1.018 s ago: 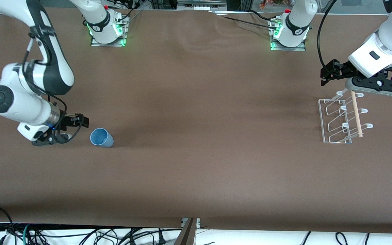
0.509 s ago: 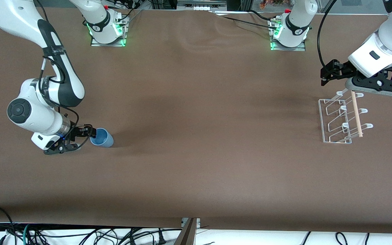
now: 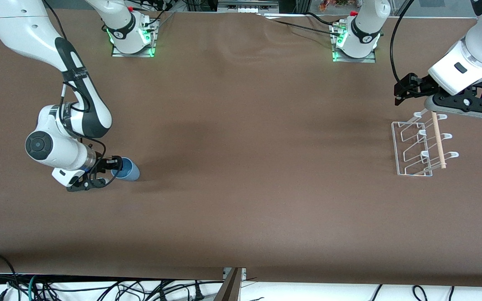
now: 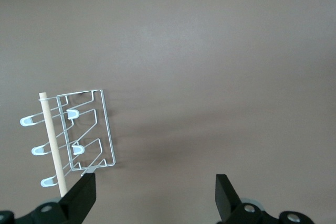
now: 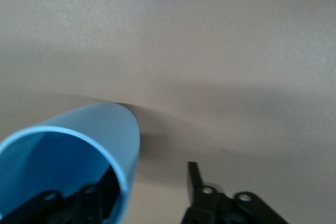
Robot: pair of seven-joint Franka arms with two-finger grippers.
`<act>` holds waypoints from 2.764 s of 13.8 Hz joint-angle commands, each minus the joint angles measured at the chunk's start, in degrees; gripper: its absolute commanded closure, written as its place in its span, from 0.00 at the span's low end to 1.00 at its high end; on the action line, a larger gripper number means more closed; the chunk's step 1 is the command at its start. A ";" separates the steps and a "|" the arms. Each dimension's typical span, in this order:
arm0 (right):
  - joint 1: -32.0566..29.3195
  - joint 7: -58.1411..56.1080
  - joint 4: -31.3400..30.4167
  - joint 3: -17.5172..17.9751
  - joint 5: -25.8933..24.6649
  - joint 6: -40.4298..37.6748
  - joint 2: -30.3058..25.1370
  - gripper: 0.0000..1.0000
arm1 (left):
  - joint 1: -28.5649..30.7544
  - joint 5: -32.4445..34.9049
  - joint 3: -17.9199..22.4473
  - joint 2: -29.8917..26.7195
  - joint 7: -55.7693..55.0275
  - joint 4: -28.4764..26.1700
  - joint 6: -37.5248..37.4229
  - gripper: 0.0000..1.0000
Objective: Transfer cup to left arm and place on rack
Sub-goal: 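Close the right gripper on the blue cup's side, then lift the cup with the right gripper while the left gripper approaches it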
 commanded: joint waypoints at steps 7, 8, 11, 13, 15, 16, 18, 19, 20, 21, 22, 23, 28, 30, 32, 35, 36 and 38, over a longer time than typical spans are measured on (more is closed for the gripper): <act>5.47 16.54 7.98 0.64 0.84 -10.23 0.65 1.00 | -0.25 0.99 0.15 2.17 0.12 0.72 -1.80 0.00; 7.23 20.58 10.26 0.64 3.72 -12.96 0.74 1.00 | -0.42 0.99 0.07 2.26 0.12 0.72 -2.25 0.00; 12.14 30.52 14.05 0.64 21.00 -15.62 0.74 1.00 | -1.13 -0.75 0.06 2.78 0.29 0.72 -2.07 0.00; 17.33 38.94 15.03 0.64 27.28 -15.53 0.83 1.00 | 0.45 -8.73 0.41 4.54 0.82 0.64 -2.07 0.00; 23.03 51.40 18.34 0.64 32.72 -14.92 1.97 1.00 | 1.25 -12.18 0.42 6.20 6.49 0.72 -1.55 0.00; 25.94 57.38 20.98 0.64 35.10 -14.83 2.76 1.00 | 1.33 -14.02 0.42 7.09 10.45 0.64 -0.76 0.00; 29.47 69.42 27.13 0.64 39.06 -14.83 3.99 1.00 | 2.21 -17.71 0.42 8.32 17.13 0.55 0.21 0.00; 31.57 74.79 29.33 0.64 39.95 -14.22 4.17 1.00 | 2.39 -19.47 0.42 8.76 20.47 0.55 0.82 0.00; 32.98 78.67 31.10 0.64 40.13 -13.08 4.17 1.00 | 2.39 -21.32 0.42 9.20 24.60 0.11 1.52 0.00; 33.69 81.58 31.90 0.81 40.57 -11.94 4.17 1.00 | 2.65 -23.51 0.42 9.73 29.08 -0.33 2.23 0.00; 33.87 83.01 32.78 2.29 42.40 -11.06 4.17 1.00 | 2.74 -25.45 0.42 10.60 33.91 -0.42 2.32 0.00; 33.88 83.11 33.57 3.09 43.81 -10.27 4.17 1.00 | 2.91 -27.29 0.42 11.48 39.26 -0.42 2.41 0.00; 34.57 85.04 35.95 4.68 48.14 -10.26 4.17 1.00 | 4.67 -38.38 0.24 14.21 67.05 -1.65 3.63 0.00; 34.67 85.04 35.95 4.68 48.13 -10.26 4.17 1.00 | 4.59 -42.06 0.07 13.69 73.57 -2.87 3.99 0.00; 34.67 85.04 35.95 4.68 48.22 -10.26 4.17 1.00 | 3.97 -45.32 -1.85 13.16 76.22 -4.02 5.56 0.00; 34.93 85.04 35.95 4.68 48.13 -10.26 4.17 1.00 | 4.15 -45.59 -8.96 11.59 76.58 -7.79 12.58 0.00; 34.93 85.04 35.95 4.68 48.13 -10.26 4.17 1.00 | 4.15 -45.68 -11.08 10.71 76.49 -9.54 15.39 0.00; 35.02 85.04 36.04 4.77 47.87 -10.26 4.17 1.00 | 4.15 -47.61 -14.34 9.38 76.49 -12.18 20.23 0.00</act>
